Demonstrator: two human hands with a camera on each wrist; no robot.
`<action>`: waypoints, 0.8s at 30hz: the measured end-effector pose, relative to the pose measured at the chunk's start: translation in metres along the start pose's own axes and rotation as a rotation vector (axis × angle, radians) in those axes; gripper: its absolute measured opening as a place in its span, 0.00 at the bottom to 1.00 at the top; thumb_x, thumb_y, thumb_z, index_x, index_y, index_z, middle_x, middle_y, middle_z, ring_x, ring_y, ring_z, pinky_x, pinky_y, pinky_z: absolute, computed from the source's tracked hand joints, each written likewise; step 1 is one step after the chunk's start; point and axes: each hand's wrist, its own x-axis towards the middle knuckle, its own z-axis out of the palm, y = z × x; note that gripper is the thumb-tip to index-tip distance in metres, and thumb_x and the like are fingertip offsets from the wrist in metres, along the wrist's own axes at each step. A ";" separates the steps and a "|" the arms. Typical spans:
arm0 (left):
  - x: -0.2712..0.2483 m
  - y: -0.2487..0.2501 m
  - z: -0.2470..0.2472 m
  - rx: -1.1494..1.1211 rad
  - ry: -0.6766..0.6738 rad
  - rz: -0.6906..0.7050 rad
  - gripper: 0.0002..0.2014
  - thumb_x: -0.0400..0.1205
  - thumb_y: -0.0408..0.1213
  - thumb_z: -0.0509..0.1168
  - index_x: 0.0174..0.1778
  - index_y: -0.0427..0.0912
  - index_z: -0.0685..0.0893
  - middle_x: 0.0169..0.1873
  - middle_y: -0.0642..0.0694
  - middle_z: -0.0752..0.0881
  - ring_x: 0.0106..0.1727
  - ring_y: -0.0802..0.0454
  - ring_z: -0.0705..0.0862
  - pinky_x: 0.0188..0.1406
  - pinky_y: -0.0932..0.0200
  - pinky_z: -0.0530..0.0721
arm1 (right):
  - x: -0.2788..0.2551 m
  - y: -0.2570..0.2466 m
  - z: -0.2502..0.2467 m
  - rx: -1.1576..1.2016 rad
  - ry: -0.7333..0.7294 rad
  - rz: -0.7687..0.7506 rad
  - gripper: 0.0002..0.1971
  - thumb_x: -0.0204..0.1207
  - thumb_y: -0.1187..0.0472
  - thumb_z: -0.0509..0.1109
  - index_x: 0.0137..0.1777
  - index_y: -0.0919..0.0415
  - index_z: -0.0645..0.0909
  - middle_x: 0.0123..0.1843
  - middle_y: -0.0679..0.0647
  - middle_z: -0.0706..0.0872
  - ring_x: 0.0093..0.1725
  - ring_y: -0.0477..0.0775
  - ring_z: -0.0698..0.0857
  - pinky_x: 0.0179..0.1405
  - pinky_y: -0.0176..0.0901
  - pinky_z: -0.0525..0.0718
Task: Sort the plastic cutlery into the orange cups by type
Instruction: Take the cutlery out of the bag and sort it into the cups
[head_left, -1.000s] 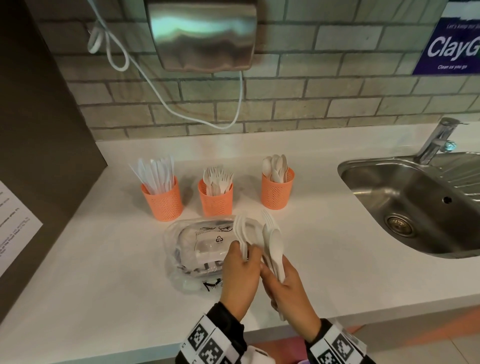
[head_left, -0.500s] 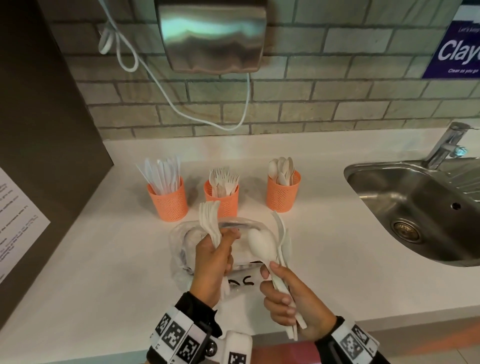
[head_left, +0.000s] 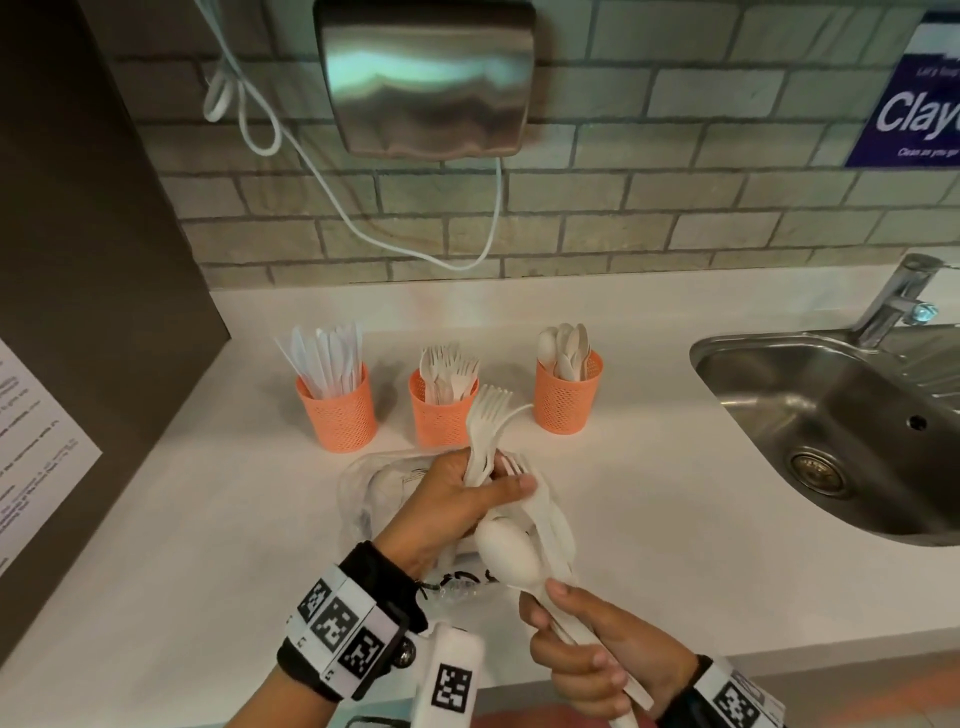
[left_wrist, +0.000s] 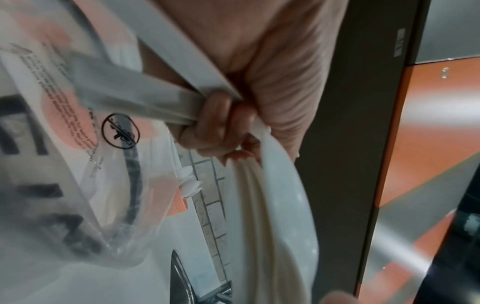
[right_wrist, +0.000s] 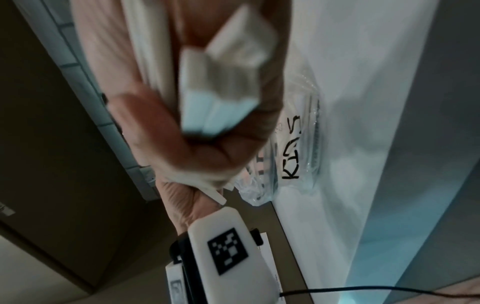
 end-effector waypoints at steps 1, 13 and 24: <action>0.002 0.000 -0.001 -0.034 0.039 0.015 0.05 0.78 0.32 0.67 0.37 0.43 0.79 0.16 0.55 0.77 0.17 0.62 0.72 0.16 0.70 0.70 | -0.002 0.000 0.000 -0.010 0.027 -0.001 0.12 0.76 0.42 0.65 0.42 0.50 0.76 0.20 0.42 0.69 0.14 0.36 0.66 0.13 0.26 0.68; 0.005 -0.004 -0.004 -0.103 -0.129 -0.100 0.08 0.75 0.42 0.66 0.36 0.41 0.83 0.16 0.52 0.73 0.11 0.62 0.61 0.09 0.71 0.58 | -0.001 -0.005 -0.001 -0.027 0.080 0.028 0.13 0.73 0.42 0.68 0.38 0.50 0.76 0.19 0.43 0.68 0.13 0.37 0.63 0.10 0.26 0.65; 0.087 0.035 -0.052 -0.288 0.302 -0.023 0.17 0.87 0.47 0.49 0.36 0.43 0.72 0.14 0.50 0.76 0.20 0.51 0.79 0.34 0.54 0.80 | -0.004 -0.027 0.004 -0.265 0.487 -0.158 0.15 0.67 0.48 0.76 0.41 0.56 0.75 0.19 0.48 0.63 0.12 0.41 0.61 0.09 0.28 0.61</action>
